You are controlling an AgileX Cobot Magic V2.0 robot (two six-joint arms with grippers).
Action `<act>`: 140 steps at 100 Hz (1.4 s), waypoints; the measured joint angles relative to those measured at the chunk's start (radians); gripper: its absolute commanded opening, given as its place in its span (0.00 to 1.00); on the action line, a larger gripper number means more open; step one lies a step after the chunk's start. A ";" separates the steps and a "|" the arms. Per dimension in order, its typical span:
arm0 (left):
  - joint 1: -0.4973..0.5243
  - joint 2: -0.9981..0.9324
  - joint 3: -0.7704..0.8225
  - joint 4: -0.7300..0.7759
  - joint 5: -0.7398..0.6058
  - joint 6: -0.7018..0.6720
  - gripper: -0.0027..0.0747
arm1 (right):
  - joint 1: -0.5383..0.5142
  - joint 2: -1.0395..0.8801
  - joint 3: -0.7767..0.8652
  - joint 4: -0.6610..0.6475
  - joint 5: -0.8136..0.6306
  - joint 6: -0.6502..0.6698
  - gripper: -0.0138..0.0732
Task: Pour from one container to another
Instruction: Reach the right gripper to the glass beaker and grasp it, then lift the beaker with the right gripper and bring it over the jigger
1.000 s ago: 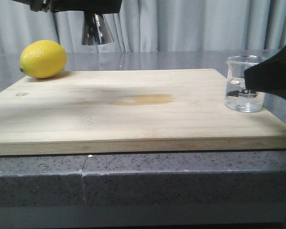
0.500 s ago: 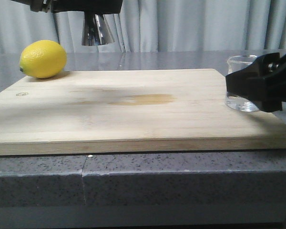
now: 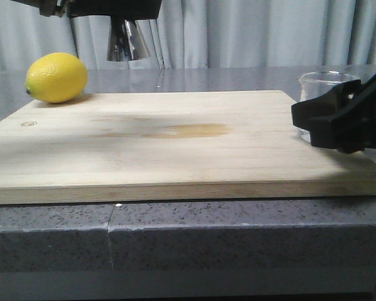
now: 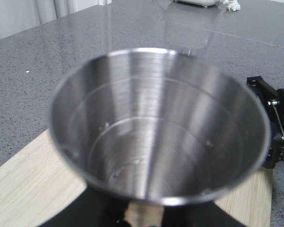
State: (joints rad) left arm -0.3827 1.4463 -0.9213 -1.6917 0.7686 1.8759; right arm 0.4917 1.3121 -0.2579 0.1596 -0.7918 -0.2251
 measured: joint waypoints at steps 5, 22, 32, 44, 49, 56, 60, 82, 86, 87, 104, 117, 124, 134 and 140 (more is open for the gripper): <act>0.000 0.000 0.000 0.000 0.000 0.000 0.01 | 0.000 0.000 0.000 -0.005 0.000 0.000 0.24; 0.000 0.000 0.000 0.002 0.002 0.000 0.01 | 0.000 0.000 0.000 -0.011 0.000 0.005 0.23; 0.000 0.000 0.000 0.008 0.004 -0.002 0.01 | 0.000 0.000 -0.011 -0.030 0.002 0.005 0.23; 0.000 0.000 0.000 0.036 0.010 -0.025 0.01 | 0.000 0.000 -0.064 -0.078 0.051 0.028 0.23; 0.000 0.000 0.000 0.056 0.014 -0.039 0.01 | 0.000 0.000 -0.097 -0.106 0.087 0.037 0.23; 0.000 0.000 0.000 0.084 0.016 -0.059 0.01 | 0.007 -0.002 -0.148 -0.139 0.137 0.041 0.23; 0.000 0.000 0.000 0.099 0.020 -0.065 0.01 | 0.014 -0.004 -0.179 -0.152 0.161 0.042 0.23; 0.000 0.005 0.000 0.120 0.059 -0.077 0.01 | 0.037 -0.047 -0.360 -0.231 0.341 0.046 0.23; 0.000 0.009 0.000 0.120 0.068 -0.079 0.01 | 0.042 -0.051 -0.393 -0.244 0.377 0.046 0.23; 0.000 0.011 0.000 0.120 0.070 -0.079 0.01 | 0.044 -0.051 -0.399 -0.247 0.383 0.046 0.23; 0.000 0.033 0.000 0.122 0.092 -0.079 0.01 | 0.064 -0.062 -0.513 -0.324 0.510 0.048 0.23; 0.000 0.035 0.000 0.122 0.098 -0.079 0.01 | 0.086 -0.064 -0.591 -0.383 0.590 0.048 0.23; 0.000 0.035 0.000 0.122 0.100 -0.079 0.01 | 0.103 -0.066 -0.625 -0.420 0.622 0.048 0.23; 0.000 0.035 0.000 0.122 0.104 -0.079 0.01 | 0.126 -0.066 -0.667 -0.477 0.661 0.048 0.23; 0.000 0.035 0.000 0.122 0.111 -0.079 0.01 | 0.137 -0.066 -0.688 -0.510 0.674 0.048 0.23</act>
State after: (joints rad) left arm -0.3827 1.4811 -0.9213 -1.5695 0.8795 1.7971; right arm 0.6285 1.2459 -0.9457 -0.3503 -0.1178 -0.1767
